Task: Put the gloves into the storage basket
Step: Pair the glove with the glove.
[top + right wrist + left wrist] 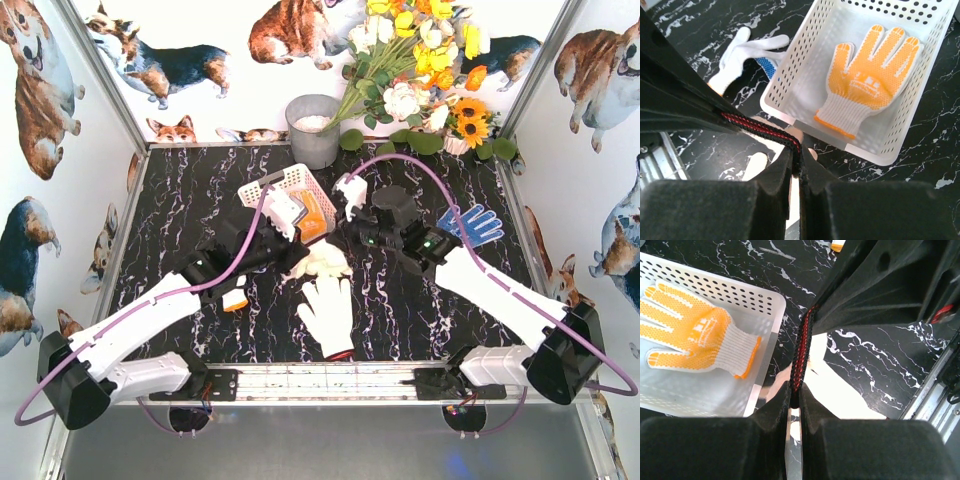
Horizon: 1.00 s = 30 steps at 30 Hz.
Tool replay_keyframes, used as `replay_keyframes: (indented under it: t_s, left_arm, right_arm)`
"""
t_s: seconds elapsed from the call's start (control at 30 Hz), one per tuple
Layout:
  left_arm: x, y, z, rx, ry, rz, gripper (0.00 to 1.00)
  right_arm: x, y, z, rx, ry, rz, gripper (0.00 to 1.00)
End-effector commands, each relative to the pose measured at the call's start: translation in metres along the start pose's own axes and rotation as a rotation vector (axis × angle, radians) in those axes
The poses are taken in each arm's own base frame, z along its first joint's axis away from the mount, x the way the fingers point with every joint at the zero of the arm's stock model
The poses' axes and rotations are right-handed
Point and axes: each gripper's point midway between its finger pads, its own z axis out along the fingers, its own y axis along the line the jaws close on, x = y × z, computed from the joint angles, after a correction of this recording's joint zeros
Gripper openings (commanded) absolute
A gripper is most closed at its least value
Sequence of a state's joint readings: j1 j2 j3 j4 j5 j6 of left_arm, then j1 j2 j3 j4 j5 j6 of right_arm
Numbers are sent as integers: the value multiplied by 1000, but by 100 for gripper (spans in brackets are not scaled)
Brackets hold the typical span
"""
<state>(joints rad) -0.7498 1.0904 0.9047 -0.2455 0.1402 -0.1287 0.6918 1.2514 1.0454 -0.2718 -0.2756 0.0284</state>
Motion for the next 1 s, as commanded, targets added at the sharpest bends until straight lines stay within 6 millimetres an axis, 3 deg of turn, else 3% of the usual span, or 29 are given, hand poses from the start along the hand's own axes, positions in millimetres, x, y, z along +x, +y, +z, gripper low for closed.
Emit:
replay_keyframes:
  t_s: [0.0,0.3,0.57,0.6,0.67,0.97]
  left_arm:
    - [-5,1,2,-8,-35,24,0]
    - [26,-10,1,29,19,-10,0]
    - [52,-34,-3,113,86,-64,0]
    - [52,-38,-4,127,90,-76,0]
    - [75,-44,-3,148,137,-109,0]
    - [107,-80,-2,233,183,-278,0]
  right_arm:
    - [-19,-19,-3,76,-137,-102,0]
    - [-5,-9,-7,25,-198,-120,0]
    - [20,17,-16,-102,-117,-71,0]
    - [24,19,-18,-105,-100,-44,1]
    - [35,23,-21,-117,-68,33,3]
    - [87,52,-27,-159,40,336,7]
